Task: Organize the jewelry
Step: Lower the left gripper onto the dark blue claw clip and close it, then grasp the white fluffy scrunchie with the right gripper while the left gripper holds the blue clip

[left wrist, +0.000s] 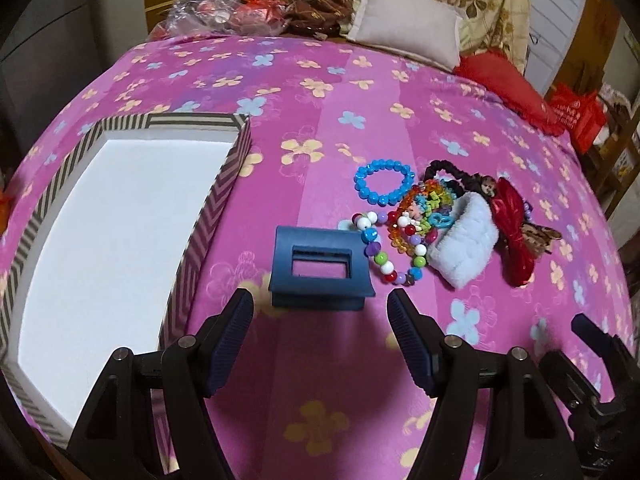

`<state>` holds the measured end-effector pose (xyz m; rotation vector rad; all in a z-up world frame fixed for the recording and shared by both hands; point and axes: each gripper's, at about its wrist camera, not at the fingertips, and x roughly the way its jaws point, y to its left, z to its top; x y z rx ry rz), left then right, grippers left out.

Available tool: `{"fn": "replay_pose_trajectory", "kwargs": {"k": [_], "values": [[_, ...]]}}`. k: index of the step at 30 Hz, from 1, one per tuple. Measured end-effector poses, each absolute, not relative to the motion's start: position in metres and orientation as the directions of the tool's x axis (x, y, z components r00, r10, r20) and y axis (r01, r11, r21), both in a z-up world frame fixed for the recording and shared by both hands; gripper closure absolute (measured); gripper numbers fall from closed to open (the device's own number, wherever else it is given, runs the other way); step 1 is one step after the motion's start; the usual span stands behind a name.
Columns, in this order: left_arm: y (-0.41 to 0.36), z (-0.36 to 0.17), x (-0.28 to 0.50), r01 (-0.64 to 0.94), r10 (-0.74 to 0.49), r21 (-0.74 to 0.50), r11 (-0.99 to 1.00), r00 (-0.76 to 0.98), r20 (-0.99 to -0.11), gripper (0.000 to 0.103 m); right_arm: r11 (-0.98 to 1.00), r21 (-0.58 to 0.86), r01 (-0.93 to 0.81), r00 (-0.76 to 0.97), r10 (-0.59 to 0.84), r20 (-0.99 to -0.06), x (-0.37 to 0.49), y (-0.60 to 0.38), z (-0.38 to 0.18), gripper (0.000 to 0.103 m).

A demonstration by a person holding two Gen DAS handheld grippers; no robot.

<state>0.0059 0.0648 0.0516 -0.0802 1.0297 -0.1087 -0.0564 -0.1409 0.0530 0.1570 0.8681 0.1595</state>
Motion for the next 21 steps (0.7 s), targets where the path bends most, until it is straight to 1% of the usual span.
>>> {"fn": "replay_pose_trajectory", "kwargs": {"k": [7, 15, 18, 21], "values": [[0.054, 0.045, 0.023, 0.102, -0.079, -0.032, 0.994, 0.493, -0.867, 0.045, 0.975, 0.21, -0.075, 0.628, 0.21, -0.749, -0.05, -0.14, 0.05, 0.0], [0.049, 0.03, 0.035, 0.126, -0.064, -0.007, 0.992, 0.452, -0.89, 0.045, 0.974, 0.212, -0.076, 0.618, 0.213, -0.757, -0.032, -0.136, 0.043, 0.0], [0.049, 0.028, 0.036, 0.121, -0.07, -0.017, 0.993, 0.451, -0.89, 0.053, 0.973, 0.222, -0.062, 0.619, 0.212, -0.756, -0.02, -0.136, 0.042, 0.0], [0.05, 0.028, 0.035, 0.125, -0.078, -0.023, 0.992, 0.455, -0.887, 0.053, 0.966, 0.254, -0.051, 0.611, 0.231, -0.757, -0.007, -0.135, 0.038, 0.0]]}}
